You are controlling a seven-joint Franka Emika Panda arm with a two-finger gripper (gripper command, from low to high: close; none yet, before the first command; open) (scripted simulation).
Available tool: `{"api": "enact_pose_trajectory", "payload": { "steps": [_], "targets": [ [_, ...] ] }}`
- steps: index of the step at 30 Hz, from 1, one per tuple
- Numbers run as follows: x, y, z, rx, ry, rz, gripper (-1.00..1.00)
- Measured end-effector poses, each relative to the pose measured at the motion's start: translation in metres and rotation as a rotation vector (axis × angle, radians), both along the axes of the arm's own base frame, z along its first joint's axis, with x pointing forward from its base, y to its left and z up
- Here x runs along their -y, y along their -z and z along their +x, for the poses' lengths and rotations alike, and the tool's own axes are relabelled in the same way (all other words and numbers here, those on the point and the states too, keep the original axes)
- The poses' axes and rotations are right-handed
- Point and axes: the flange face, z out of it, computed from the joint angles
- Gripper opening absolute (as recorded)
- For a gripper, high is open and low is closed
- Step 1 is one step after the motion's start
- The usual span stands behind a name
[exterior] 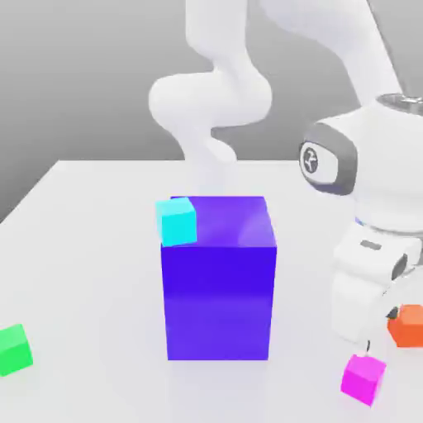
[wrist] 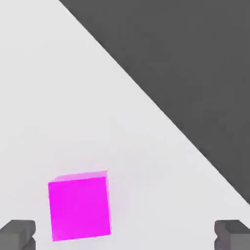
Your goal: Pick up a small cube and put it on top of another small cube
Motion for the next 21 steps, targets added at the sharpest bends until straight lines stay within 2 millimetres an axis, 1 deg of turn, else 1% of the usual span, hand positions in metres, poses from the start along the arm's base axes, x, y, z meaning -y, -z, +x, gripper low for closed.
{"api": "enact_pose_trajectory", "payload": {
  "steps": [4, 5, 10, 11, 12, 13, 16, 17, 19, 21],
  "targets": [
    [-0.003, 0.055, -0.004, -0.014, -0.016, -0.004, 0.00],
    [-0.003, 0.065, -0.004, -0.014, -0.017, -0.004, -1.00],
    [-0.003, 0.065, -0.005, -0.015, -0.017, -0.005, -1.00],
    [-0.003, 0.069, -0.005, -0.015, -0.017, -0.005, -1.00],
    [-0.003, 0.065, -0.005, -0.015, -0.017, -0.005, -1.00],
    [-0.003, 0.057, -0.004, -0.015, -0.017, -0.005, -1.00],
    [-0.003, 0.022, -0.004, -0.015, -0.017, -0.005, -1.00],
    [0.003, 0.011, -0.002, -0.015, 0.000, -0.006, -1.00],
    [0.052, 0.003, 0.020, -0.016, 0.134, -0.013, -1.00],
    [0.101, -0.002, 0.035, -0.017, 0.267, -0.017, -1.00]
  ]
}}
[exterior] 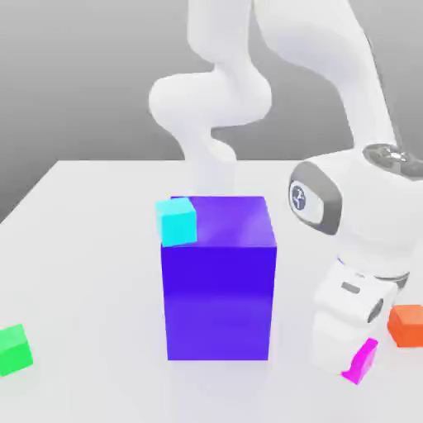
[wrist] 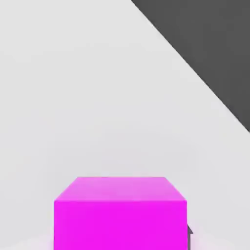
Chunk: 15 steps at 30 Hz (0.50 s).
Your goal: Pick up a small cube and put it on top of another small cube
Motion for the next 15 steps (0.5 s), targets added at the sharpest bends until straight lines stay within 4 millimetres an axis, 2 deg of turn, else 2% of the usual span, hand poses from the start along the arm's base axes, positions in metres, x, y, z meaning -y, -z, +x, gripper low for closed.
{"api": "enact_pose_trajectory", "payload": {
  "steps": [3, 7, 9, 12, 15],
  "targets": [
    [0.075, -0.006, 0.012, -0.001, 0.194, -0.005, -1.00],
    [0.175, -0.016, 0.008, -0.001, 0.454, -0.007, -1.00],
    [0.225, -0.021, -0.003, 0.000, 0.588, -0.006, -1.00],
    [0.300, -0.028, -0.030, 0.003, 0.798, -0.001, -1.00],
    [0.375, -0.018, -0.060, 0.007, 1.012, 0.006, -1.00]
  ]
}}
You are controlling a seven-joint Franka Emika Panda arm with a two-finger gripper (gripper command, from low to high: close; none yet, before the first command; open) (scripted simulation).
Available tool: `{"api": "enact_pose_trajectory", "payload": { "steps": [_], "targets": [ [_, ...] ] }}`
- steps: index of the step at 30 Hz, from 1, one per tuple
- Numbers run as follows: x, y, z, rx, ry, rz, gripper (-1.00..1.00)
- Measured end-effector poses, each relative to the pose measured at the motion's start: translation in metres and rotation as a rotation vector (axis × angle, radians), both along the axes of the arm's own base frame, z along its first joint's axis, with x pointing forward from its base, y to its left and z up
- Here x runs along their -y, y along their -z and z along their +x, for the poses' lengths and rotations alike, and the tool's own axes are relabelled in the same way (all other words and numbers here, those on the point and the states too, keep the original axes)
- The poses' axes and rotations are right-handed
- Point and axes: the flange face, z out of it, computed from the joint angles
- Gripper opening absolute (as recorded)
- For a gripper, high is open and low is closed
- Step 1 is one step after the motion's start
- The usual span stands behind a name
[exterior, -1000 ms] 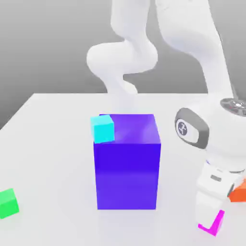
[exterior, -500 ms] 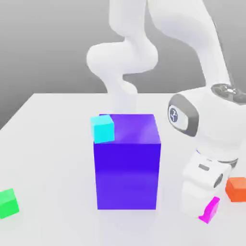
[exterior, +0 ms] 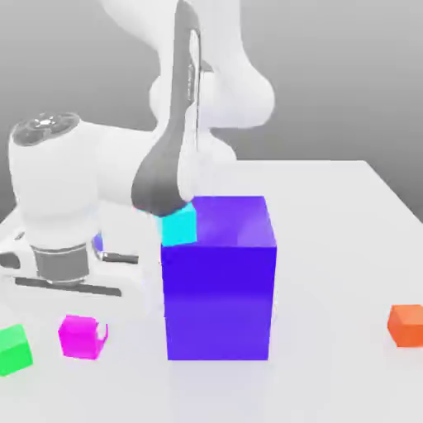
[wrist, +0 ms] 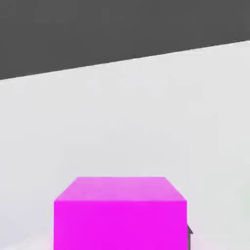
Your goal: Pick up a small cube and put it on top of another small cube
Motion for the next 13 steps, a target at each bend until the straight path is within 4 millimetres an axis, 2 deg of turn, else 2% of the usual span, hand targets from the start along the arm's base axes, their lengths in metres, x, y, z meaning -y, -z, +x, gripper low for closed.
{"api": "enact_pose_trajectory", "payload": {
  "steps": [1, 2, 7, 8, 9, 13],
  "targets": [
    [0.025, 0.012, -0.011, 0.002, 0.073, 0.002, -1.00],
    [0.049, 0.027, -0.022, 0.004, 0.141, 0.003, 1.00],
    [0.049, 0.027, -0.022, 0.004, 0.141, 0.003, 1.00],
    [0.060, 0.034, -0.028, 0.005, 0.176, 0.002, 1.00],
    [0.066, 0.031, -0.031, 0.005, 0.192, 0.001, 1.00],
    [0.072, -0.015, -0.033, 0.006, 0.207, 0.001, 1.00]
  ]
}}
